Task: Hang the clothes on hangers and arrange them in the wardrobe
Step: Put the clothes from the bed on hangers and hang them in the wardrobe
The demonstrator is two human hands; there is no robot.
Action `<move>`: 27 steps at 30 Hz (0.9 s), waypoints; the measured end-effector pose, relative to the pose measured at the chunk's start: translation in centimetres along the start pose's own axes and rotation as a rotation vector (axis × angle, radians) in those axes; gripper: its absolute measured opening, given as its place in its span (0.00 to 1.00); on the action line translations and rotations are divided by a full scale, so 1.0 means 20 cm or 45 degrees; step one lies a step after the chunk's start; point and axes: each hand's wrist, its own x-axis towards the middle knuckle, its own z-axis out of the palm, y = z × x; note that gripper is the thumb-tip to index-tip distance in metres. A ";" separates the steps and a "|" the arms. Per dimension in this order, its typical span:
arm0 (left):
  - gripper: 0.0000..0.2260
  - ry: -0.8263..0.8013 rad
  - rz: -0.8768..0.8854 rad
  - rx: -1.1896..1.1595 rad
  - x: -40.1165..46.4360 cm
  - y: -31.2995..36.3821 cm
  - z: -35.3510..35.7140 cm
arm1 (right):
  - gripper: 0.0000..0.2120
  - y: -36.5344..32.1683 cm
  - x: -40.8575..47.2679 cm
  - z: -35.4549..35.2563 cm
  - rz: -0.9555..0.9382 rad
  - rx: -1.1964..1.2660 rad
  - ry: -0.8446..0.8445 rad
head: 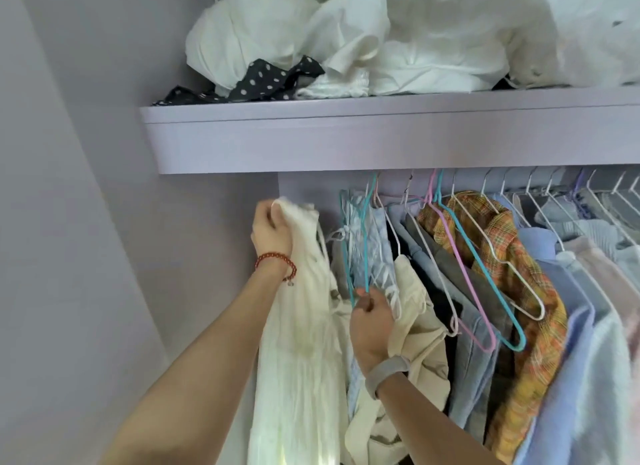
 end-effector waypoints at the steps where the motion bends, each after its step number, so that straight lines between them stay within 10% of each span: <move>1: 0.07 -0.018 0.026 -0.012 0.02 0.01 0.04 | 0.11 0.02 0.01 -0.01 -0.015 -0.013 -0.011; 10: 0.09 -0.064 -0.301 0.138 0.00 -0.39 0.03 | 0.12 0.04 -0.03 0.07 -0.141 -0.036 -0.275; 18: 0.05 -0.004 -0.216 0.017 0.14 -0.37 0.03 | 0.13 -0.15 -0.05 0.32 0.023 0.453 -0.249; 27: 0.07 -0.014 -0.220 0.014 0.12 -0.41 0.01 | 0.14 -0.20 0.00 0.26 -0.134 0.330 -0.190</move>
